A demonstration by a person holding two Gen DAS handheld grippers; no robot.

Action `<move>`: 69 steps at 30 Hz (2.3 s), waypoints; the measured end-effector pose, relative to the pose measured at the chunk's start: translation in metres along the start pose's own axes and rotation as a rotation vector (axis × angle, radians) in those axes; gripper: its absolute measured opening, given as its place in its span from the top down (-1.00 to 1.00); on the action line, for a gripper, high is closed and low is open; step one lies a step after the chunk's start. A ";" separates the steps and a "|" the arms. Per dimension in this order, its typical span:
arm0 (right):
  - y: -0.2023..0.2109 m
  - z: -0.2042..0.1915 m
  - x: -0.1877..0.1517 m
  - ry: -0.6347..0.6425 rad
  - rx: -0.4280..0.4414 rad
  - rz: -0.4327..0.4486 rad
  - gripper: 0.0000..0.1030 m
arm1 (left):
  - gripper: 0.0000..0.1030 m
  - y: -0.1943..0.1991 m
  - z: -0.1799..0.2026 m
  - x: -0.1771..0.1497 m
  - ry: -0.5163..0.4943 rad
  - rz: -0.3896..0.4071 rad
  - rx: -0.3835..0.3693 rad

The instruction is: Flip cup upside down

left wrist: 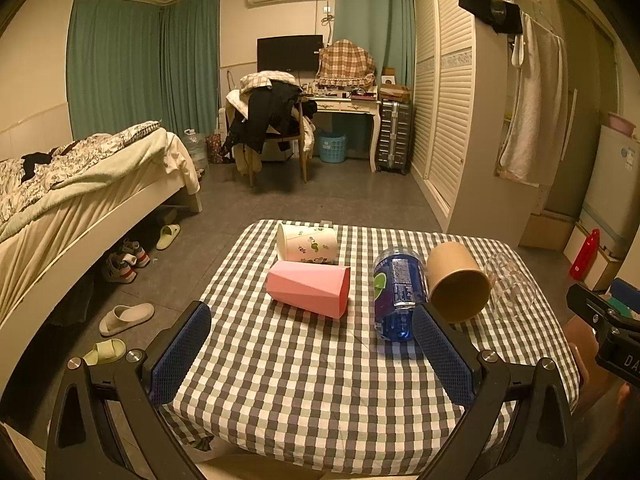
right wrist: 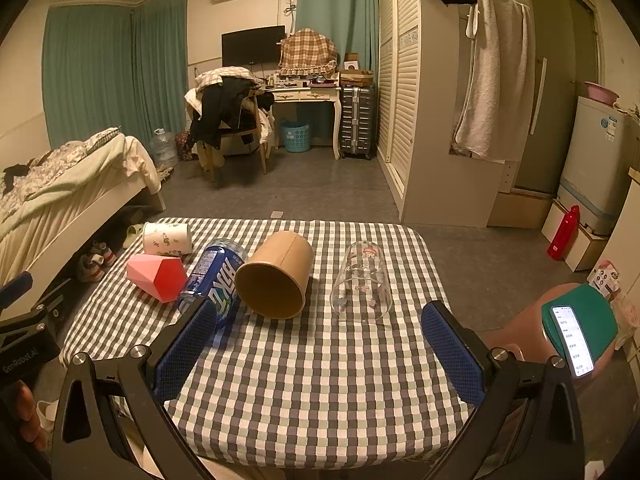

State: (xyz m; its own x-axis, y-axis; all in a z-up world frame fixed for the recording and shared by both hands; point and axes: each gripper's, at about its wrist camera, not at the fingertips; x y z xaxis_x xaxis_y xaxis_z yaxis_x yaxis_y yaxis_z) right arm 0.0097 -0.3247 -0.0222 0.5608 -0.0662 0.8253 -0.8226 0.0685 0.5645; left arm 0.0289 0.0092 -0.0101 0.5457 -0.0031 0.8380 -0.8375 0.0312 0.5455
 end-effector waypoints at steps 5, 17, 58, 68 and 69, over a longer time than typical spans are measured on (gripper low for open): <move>0.000 -0.002 0.000 0.003 0.000 0.000 -0.99 | -1.00 0.000 0.000 0.000 -0.001 -0.001 0.001; 0.001 -0.003 -0.002 0.006 0.001 -0.004 -0.99 | -1.00 0.001 0.000 0.000 0.000 -0.011 -0.002; -0.017 0.016 -0.007 -0.043 -0.023 -0.047 -0.99 | -1.00 -0.011 0.009 -0.006 -0.009 -0.046 -0.008; -0.074 0.040 0.002 -0.096 -0.081 -0.098 -0.99 | -1.00 -0.047 0.019 0.003 -0.021 -0.096 -0.003; -0.082 0.042 0.003 -0.101 -0.082 -0.100 -0.99 | -1.00 -0.051 0.019 0.005 -0.022 -0.103 -0.001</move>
State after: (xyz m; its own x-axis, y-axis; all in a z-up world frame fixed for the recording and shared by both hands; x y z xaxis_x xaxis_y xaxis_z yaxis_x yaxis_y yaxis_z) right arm 0.0749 -0.3719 -0.0665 0.6240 -0.1760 0.7613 -0.7503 0.1373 0.6467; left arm 0.0739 -0.0116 -0.0340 0.6281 -0.0278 0.7776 -0.7770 0.0301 0.6287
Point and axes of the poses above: each gripper's, at about its wrist camera, not at the fingertips, and y roughly against the way its jaws point, z to its right, x to its top, and after that the axes turned 1 degree about -x, right-handed
